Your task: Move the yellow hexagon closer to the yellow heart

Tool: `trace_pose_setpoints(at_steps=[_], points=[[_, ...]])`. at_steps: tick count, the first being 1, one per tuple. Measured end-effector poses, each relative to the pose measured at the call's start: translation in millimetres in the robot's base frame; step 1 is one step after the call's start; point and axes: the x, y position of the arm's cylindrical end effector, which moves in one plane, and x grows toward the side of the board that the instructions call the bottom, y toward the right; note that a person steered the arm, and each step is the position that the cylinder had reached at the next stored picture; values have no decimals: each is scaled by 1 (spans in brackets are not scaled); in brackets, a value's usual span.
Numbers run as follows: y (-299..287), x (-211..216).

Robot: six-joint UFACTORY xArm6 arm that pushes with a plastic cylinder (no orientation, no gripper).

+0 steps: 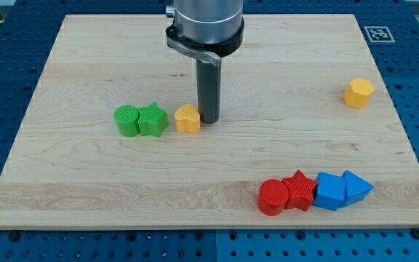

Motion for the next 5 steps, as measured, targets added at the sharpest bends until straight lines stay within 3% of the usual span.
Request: trace_pose_setpoints(at_steps=[2,3,5], points=[[-12,11],[-2,-22],[35,-132]])
